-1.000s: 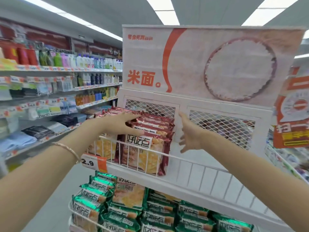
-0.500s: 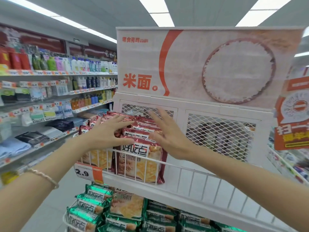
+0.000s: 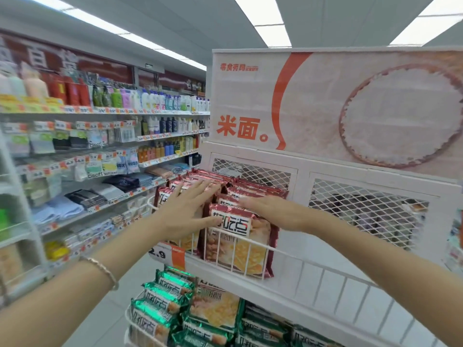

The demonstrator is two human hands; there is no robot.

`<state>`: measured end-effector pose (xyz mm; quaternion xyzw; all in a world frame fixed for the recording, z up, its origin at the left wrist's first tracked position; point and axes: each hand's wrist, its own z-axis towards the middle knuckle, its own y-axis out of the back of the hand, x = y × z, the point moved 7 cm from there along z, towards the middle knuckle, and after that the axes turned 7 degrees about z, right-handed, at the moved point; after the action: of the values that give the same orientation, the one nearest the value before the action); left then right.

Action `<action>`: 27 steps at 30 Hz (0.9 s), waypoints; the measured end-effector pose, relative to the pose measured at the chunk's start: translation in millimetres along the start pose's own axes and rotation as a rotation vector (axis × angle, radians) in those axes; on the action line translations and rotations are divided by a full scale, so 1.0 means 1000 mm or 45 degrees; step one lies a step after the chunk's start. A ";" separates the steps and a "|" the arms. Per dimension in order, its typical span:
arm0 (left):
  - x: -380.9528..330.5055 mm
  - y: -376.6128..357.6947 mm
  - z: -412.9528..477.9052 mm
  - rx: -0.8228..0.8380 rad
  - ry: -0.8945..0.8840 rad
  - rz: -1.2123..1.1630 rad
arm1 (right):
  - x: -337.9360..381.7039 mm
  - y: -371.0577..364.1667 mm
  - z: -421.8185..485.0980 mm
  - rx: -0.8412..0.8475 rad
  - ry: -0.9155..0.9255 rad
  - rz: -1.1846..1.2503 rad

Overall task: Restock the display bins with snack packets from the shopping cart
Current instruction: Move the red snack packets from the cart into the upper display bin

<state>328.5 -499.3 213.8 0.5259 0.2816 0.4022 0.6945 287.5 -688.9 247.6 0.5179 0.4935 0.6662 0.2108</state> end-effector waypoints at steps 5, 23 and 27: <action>0.060 -0.003 -0.082 -0.147 0.214 -0.040 | 0.084 -0.014 0.019 -0.372 0.220 -0.551; 0.212 -0.206 -0.558 0.758 1.283 -0.403 | 0.232 -0.566 0.089 0.712 0.276 -0.325; 0.217 -0.242 -0.595 0.847 1.382 -0.504 | 0.223 -0.635 0.081 1.074 0.188 -0.311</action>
<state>19.2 -43.8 -182.3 0.3736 0.7915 0.3665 0.3157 130.5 -207.5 -203.0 0.4474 0.7934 0.4121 0.0226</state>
